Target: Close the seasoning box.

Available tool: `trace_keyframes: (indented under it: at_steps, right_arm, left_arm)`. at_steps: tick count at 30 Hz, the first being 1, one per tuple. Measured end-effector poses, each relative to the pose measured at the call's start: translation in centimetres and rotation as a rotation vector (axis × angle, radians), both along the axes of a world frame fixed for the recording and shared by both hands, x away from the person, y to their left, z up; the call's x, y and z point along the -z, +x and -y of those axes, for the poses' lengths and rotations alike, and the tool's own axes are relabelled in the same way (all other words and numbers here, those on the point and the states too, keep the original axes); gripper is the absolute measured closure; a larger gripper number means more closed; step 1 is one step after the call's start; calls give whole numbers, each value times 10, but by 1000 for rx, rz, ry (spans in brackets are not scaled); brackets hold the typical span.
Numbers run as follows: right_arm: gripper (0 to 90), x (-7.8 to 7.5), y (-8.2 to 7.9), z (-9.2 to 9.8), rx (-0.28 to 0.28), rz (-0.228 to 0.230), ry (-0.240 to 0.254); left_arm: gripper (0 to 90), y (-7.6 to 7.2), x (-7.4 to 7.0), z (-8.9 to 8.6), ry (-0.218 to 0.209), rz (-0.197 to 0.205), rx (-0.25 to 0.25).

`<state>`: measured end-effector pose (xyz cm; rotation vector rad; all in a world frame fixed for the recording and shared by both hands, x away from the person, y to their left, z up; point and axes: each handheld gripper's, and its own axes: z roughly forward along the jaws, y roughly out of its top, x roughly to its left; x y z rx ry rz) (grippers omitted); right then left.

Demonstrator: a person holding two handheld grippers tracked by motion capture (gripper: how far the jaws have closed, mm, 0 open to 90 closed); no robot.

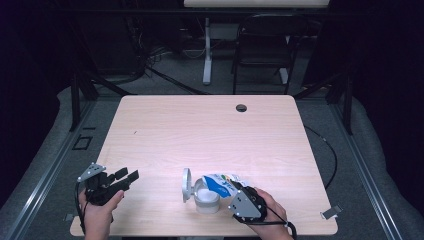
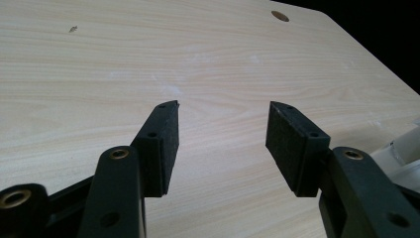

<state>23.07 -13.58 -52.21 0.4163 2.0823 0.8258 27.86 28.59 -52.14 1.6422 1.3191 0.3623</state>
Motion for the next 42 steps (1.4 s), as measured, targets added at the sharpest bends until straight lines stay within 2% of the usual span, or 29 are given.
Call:
trace_keyframes:
  at_steps: [4, 8, 13, 21, 27, 33, 38, 42]
  right_arm:
    - [881, -1, 4, 6, 8, -33, 65]
    - [881, -3, 10, 14, 21, -73, 155]
    - [881, -4, 15, 24, 40, -99, 227]
    - [883, -5, 25, 44, 100, -137, 355]
    - [888, -4, 32, 51, 148, -148, 367]
    - [888, 6, 43, 58, 198, -183, 370]
    - [888, 14, 51, 62, 236, -214, 366]
    - [888, 21, 58, 63, 254, -241, 342]
  left_arm:
    - [474, -1, 0, -1, 6, -1, 1]
    - [474, -3, 0, -2, 9, -3, 0]
    - [474, -5, 0, -3, 14, -3, -2]
    - [474, -7, 0, -5, 15, -5, -8]
    - [474, -8, 1, -5, 21, -5, -9]
    - [474, -8, 2, -6, 21, -7, -13]
    - [474, -8, 3, -6, 26, -17, -8]
    - [474, -9, 4, -5, 28, -21, -8]
